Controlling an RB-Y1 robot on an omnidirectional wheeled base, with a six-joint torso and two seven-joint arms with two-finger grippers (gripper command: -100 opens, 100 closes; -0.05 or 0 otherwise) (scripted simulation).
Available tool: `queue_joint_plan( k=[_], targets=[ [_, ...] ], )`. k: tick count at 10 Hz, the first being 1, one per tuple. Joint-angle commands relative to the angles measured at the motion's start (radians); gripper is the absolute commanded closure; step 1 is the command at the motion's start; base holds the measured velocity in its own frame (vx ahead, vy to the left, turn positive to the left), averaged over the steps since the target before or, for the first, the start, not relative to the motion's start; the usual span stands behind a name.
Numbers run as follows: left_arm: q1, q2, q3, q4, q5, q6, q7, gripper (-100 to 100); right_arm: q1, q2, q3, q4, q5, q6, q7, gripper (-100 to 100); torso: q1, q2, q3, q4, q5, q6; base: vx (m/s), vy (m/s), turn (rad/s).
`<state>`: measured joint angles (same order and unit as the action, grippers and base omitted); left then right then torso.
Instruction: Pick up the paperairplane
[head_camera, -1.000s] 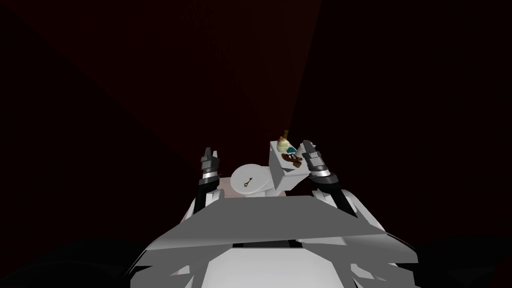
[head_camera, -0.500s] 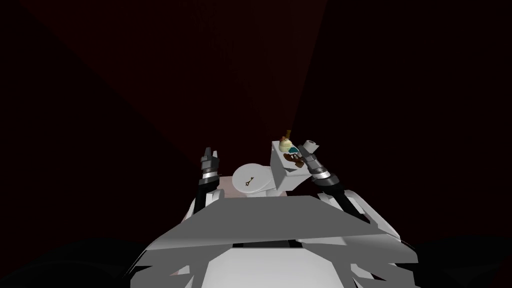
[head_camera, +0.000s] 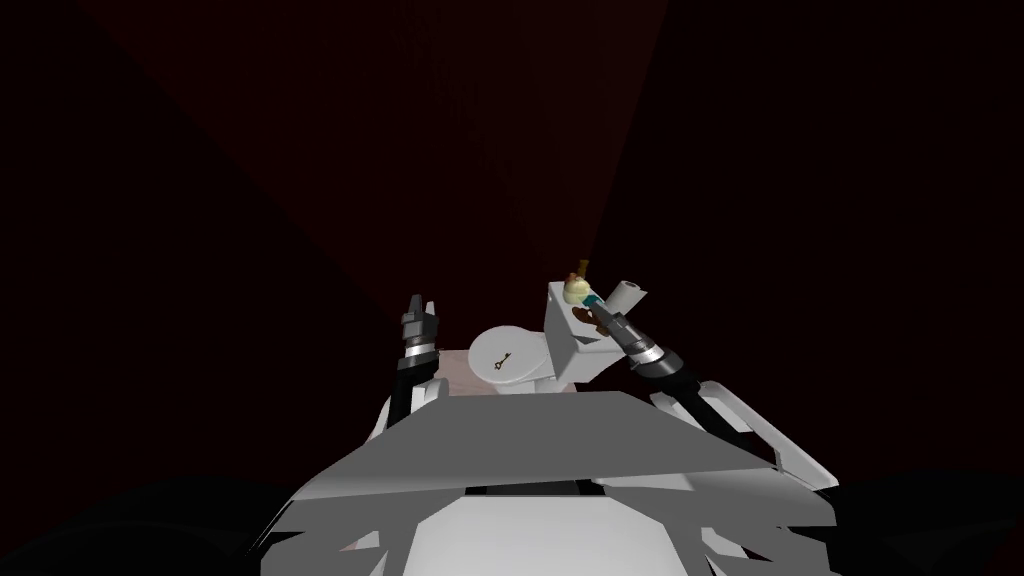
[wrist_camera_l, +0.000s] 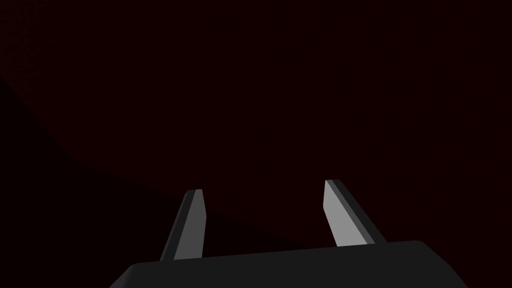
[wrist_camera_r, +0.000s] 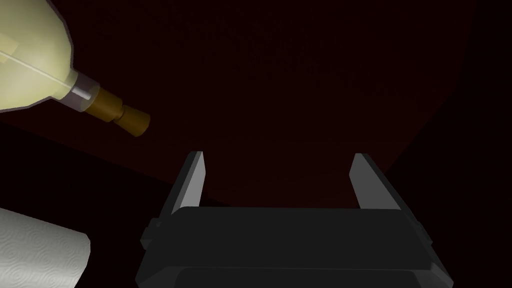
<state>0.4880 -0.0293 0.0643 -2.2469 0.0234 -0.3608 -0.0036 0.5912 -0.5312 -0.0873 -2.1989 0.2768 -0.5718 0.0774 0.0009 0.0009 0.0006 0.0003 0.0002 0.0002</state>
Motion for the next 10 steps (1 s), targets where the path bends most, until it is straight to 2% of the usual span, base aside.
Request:
queue_joint_plan(
  k=[1,6,9,10],
  targets=[
    [0.0,0.0,0.0,0.0,0.0,0.0,0.0,0,0.015,-0.05,-0.006,0.016,0.025,-0.008,-0.001,-100,0.0,0.0,0.0,0.0,0.0,0.0,-0.01,0.018,0.061],
    [0.0,0.0,0.0,0.0,0.0,0.0,0.0,0,0.048,-0.19,-0.022,0.059,0.089,-0.022,-0.005,-100,0.0,0.0,0.0,0.0,0.0,0.0,-0.01,0.021,0.058],
    [0.0,0.0,0.0,0.0,0.0,0.0,0.0,0,0.059,-0.252,-0.028,0.075,0.111,-0.027,-0.007,-100,0.0,0.0,0.0,0.0,0.0,0.0,-0.011,0.018,0.045],
    [0.0,0.0,0.0,0.0,0.0,0.0,0.0,0,0.069,-0.291,-0.034,0.093,0.133,-0.031,-0.008,-100,0.0,0.0,0.0,0.0,0.0,0.0,-0.012,0.021,0.077]
  ],
)
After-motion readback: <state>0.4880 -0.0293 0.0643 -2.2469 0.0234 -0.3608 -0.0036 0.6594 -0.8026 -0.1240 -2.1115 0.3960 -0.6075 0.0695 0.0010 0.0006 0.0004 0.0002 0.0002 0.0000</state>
